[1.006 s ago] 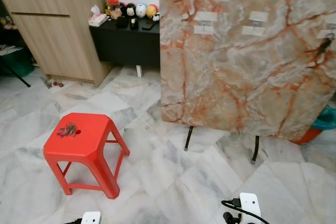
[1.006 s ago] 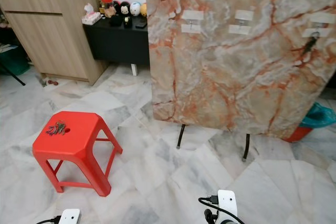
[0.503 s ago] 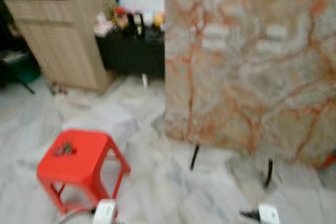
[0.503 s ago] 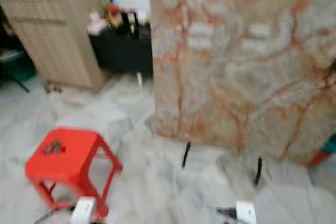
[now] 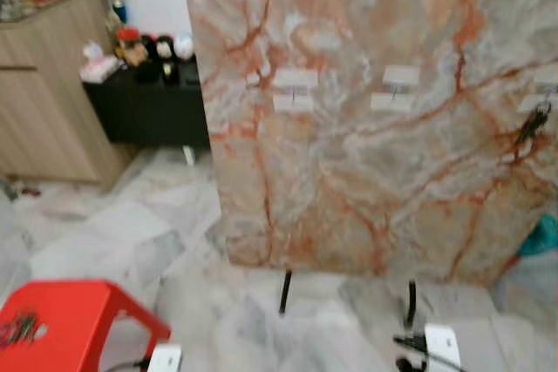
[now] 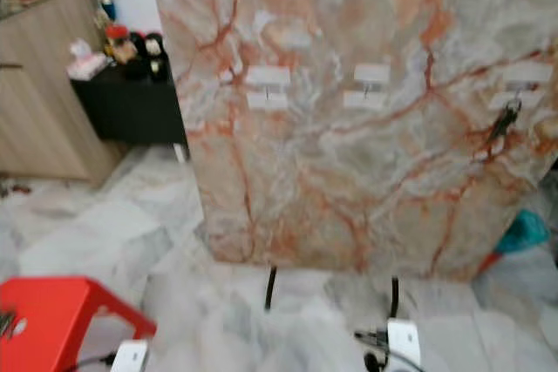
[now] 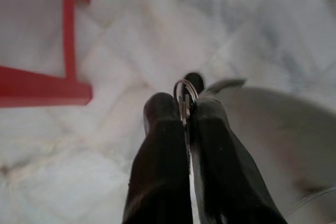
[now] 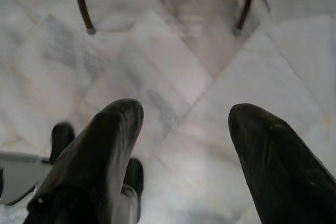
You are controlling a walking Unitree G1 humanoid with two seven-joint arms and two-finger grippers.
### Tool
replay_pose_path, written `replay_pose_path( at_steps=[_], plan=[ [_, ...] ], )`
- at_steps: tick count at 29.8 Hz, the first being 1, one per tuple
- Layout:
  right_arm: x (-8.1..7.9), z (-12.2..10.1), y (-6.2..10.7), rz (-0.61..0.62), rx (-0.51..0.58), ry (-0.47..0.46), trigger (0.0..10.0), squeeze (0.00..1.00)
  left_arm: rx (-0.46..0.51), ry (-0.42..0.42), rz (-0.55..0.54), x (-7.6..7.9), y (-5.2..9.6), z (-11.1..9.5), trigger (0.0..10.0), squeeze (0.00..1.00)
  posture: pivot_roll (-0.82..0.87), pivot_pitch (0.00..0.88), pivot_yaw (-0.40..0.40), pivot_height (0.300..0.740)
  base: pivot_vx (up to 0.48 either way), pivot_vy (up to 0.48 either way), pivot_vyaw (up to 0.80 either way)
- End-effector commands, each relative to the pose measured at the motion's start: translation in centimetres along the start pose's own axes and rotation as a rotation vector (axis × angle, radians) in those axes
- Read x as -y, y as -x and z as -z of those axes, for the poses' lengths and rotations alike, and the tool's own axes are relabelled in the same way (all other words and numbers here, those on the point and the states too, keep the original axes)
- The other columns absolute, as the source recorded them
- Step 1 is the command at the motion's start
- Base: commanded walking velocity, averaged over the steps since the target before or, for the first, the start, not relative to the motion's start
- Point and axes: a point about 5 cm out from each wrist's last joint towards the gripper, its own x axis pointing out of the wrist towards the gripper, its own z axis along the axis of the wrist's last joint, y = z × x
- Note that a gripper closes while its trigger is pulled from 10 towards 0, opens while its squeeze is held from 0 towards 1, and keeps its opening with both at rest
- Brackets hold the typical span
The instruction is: Hang keys on a hook
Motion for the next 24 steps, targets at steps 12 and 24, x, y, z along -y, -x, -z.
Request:
replay_pose_path(
  at_steps=[12, 24],
  plan=[
    [0.10, -1.04, -0.07, 0.005, 0.046, -0.021, 10.0, 0.00, 0.013, 0.027, -0.040, -0.42, -0.02, -0.39, 10.0, 0.00, 0.02, 0.000, -0.027, 0.740, 0.000, 0.000, 0.00],
    [0.08, -0.95, -0.06, 0.009, 0.054, -0.043, 10.0, 0.00, 0.008, -0.003, -0.024, -0.18, -0.03, -0.21, 10.0, 0.00, 0.03, 0.002, -0.015, 0.740, 0.000, -0.326, 0.00]
  ],
)
